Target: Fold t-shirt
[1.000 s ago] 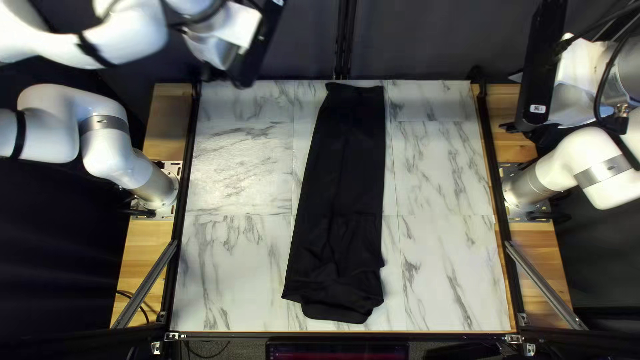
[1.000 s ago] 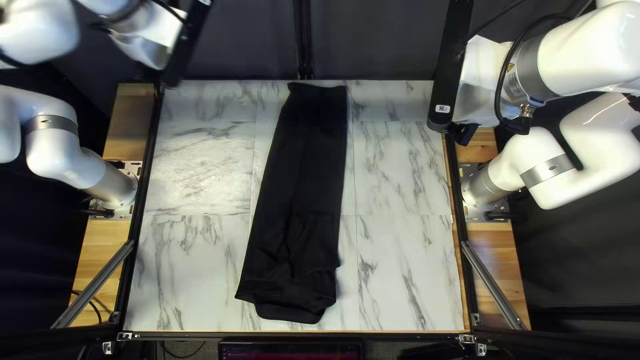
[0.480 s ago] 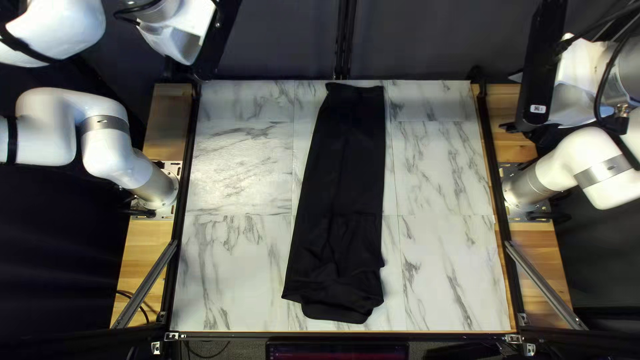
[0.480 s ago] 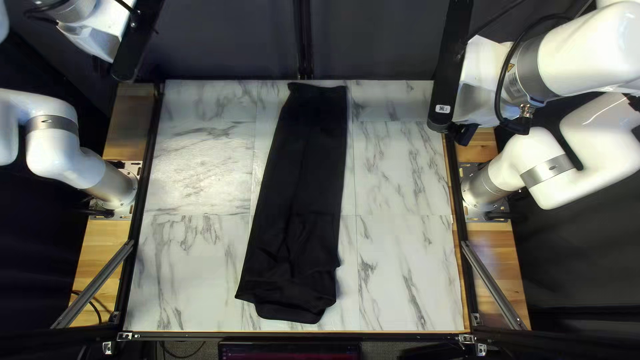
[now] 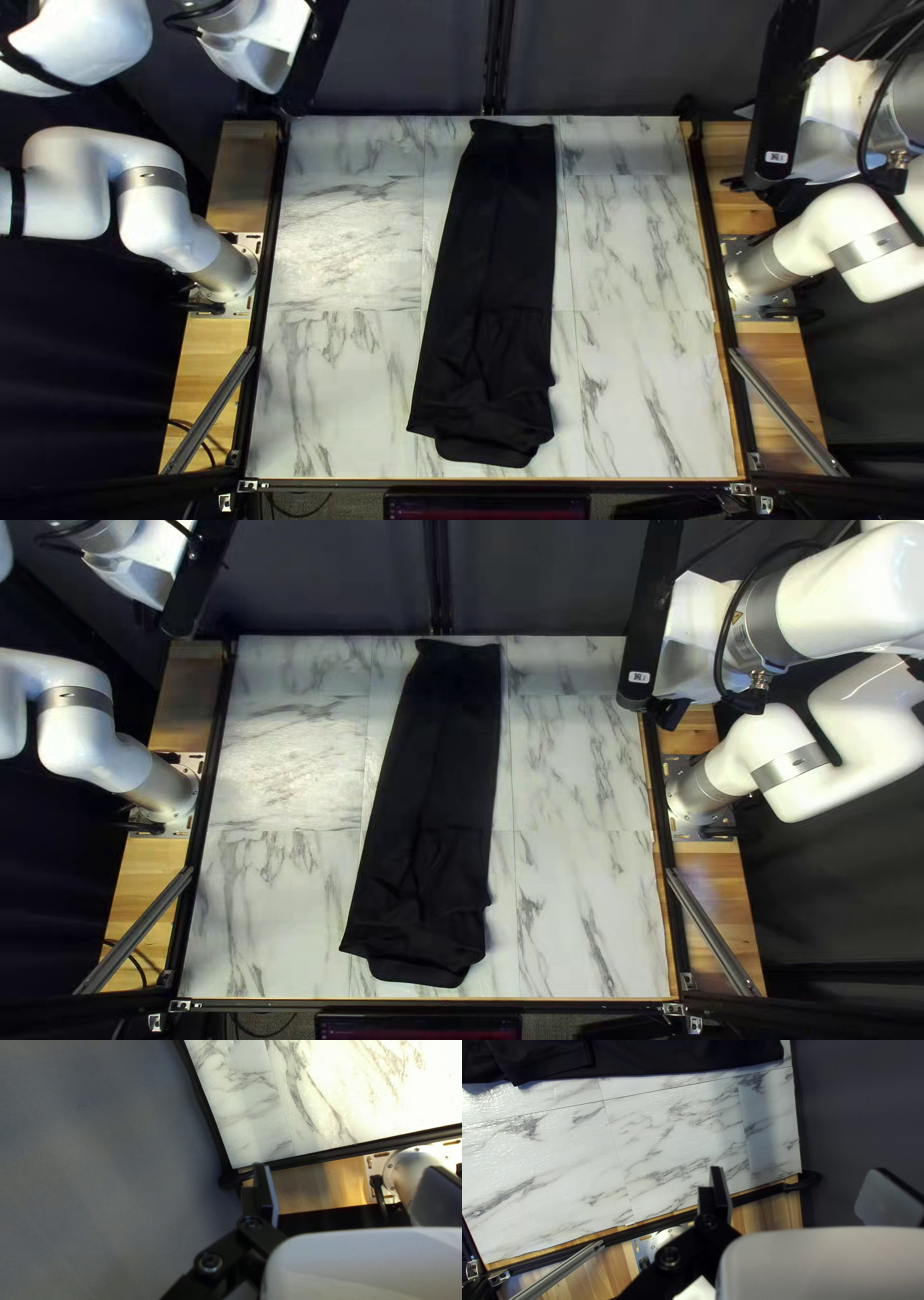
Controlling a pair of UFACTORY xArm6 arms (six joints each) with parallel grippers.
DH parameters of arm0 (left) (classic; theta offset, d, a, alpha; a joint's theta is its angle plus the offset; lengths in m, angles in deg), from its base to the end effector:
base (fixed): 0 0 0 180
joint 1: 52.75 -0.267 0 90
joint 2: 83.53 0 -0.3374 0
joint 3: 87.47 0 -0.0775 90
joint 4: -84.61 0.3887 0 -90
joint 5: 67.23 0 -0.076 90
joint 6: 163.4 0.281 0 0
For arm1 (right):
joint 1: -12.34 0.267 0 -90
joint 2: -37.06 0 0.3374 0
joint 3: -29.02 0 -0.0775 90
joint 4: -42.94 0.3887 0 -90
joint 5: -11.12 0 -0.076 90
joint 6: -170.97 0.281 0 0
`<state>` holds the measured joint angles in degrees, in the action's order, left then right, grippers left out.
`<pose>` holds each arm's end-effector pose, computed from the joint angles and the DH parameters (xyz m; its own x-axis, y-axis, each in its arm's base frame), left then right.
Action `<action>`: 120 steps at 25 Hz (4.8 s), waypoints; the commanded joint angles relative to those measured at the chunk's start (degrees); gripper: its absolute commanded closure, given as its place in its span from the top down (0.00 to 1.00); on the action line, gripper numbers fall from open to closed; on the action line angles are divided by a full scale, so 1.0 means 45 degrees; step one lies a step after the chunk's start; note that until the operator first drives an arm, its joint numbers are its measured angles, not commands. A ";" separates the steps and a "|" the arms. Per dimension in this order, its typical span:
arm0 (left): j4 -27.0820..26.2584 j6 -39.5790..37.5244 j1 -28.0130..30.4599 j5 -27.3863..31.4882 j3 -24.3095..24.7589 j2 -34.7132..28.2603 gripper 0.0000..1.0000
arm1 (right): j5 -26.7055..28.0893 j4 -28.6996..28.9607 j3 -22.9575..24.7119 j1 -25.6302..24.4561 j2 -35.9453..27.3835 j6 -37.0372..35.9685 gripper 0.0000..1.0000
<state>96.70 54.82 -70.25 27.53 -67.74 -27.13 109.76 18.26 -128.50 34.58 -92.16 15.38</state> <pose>0.2586 0.1444 0.4572 0.9469 -0.3214 0.0000 -0.3105 -0.9147 -0.2588 0.2714 -0.0195 0.4724 0.9489 -0.0794 0.3055 -0.1752 -0.9376 0.3005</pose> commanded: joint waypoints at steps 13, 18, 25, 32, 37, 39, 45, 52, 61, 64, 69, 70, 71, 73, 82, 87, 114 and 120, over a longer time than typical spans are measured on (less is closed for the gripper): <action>0.0000 0.0000 0.0000 0.0000 0.0000 0.0000 1.00 | -0.5587 0.0698 0.3937 -0.3310 0.0440 -0.2049 1.00; 0.0000 0.0000 0.0000 0.0000 0.0000 0.0000 1.00 | -0.9623 0.0621 0.6058 -0.5589 0.1374 -0.3773 1.00; 0.0000 0.0000 0.0000 0.0000 0.0000 0.0000 1.00 | -1.4496 0.1504 0.6375 -0.8809 0.5044 -0.6392 1.00; 0.0000 0.0000 0.0000 0.0000 0.0000 0.0000 1.00 | -1.4073 0.1615 0.5786 -0.9018 0.5919 -0.6142 1.00; 0.0000 0.0000 0.0000 0.0000 0.0000 0.0000 1.00 | -1.4075 0.1556 0.5885 -0.9032 0.5829 -0.6160 1.00; 0.0000 0.0000 0.0000 0.0000 0.0000 0.0000 1.00 | -1.4760 0.2057 0.5732 -0.9725 0.6599 -0.7580 1.00; 0.0000 0.0000 0.0000 0.0000 0.0000 0.0000 1.00 | -1.6665 0.3755 0.4889 -1.1357 0.9270 -1.0559 1.00; 0.0000 0.0000 0.0000 0.0000 0.0000 0.0000 1.00 | -1.5955 0.6062 0.3413 -1.2566 1.0948 -1.2445 1.00; 0.0000 0.0000 0.0000 0.0000 0.0000 0.0000 1.00 | -1.5411 0.5084 0.2992 -1.2621 1.1268 -1.0958 1.00; 0.0000 0.0000 0.0000 0.0000 0.0000 0.0000 1.00 | -1.5286 0.5889 0.2735 -1.2723 1.1560 -1.2170 1.00; 0.0000 0.0000 0.0000 0.0000 0.0000 0.0000 1.00 | -1.5185 0.7789 0.2541 -1.2912 1.1836 -1.3886 1.00; 0.0000 0.0000 0.0000 0.0000 0.0000 0.0000 1.00 | -1.5263 0.7997 0.2566 -1.2906 1.1878 -1.4052 1.00; 0.0000 0.0000 0.0000 0.0000 0.0000 0.0000 1.00 | -1.5432 0.8449 0.2612 -1.2907 1.1978 -1.4529 1.00; 0.0000 0.0000 0.0000 0.0000 0.0000 0.0000 1.00 | -1.5585 0.8945 0.2648 -1.2950 1.2139 -1.5299 1.00; 0.0000 0.0000 0.0000 0.0000 0.0000 0.0000 1.00 | -1.6645 0.8766 0.3031 -1.2875 1.2673 -1.5930 1.00; 0.0000 0.0000 0.0000 0.0000 0.0000 0.0000 1.00 | -1.6884 0.7829 0.2863 -1.2954 1.3088 -1.5078 1.00; 0.0000 0.0000 0.0000 0.0000 0.0000 0.0000 1.00 | -1.5906 0.7014 0.1034 -1.3564 1.4891 -1.4818 0.89; 0.0000 0.0000 0.0000 0.0000 0.0000 0.0000 1.00 | -1.5738 0.7028 0.0880 -1.3588 1.5102 -1.4884 0.49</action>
<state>96.70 54.82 -70.25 27.53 -67.74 -27.13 38.75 49.84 -124.30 -26.53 -24.58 -51.51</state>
